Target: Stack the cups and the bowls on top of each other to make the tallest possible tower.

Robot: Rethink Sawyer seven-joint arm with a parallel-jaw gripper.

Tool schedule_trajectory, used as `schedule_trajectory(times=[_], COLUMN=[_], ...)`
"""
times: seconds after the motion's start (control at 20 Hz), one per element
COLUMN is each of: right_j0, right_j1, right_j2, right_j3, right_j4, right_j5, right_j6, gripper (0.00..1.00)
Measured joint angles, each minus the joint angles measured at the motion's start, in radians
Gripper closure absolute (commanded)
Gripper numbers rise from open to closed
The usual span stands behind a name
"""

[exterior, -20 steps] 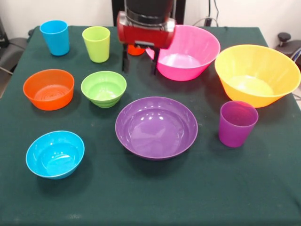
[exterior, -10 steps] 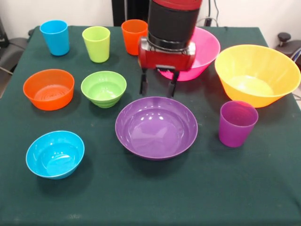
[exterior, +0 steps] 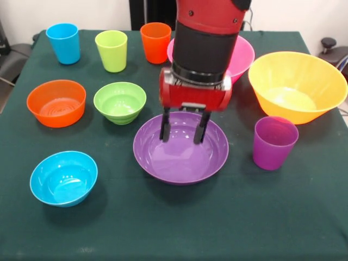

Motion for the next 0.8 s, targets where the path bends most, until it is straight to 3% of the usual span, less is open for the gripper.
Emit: schedule_trajectory(times=[0.35, 0.8], right_j0=[-0.008, -0.006], right_j1=[0.096, 0.169], right_j2=[0.000, -0.010], right_j3=[-0.139, -0.161], right_j4=[0.001, 0.000], right_j5=[0.000, -0.038], right_j6=[0.000, 0.000], gripper=[0.00, 0.00])
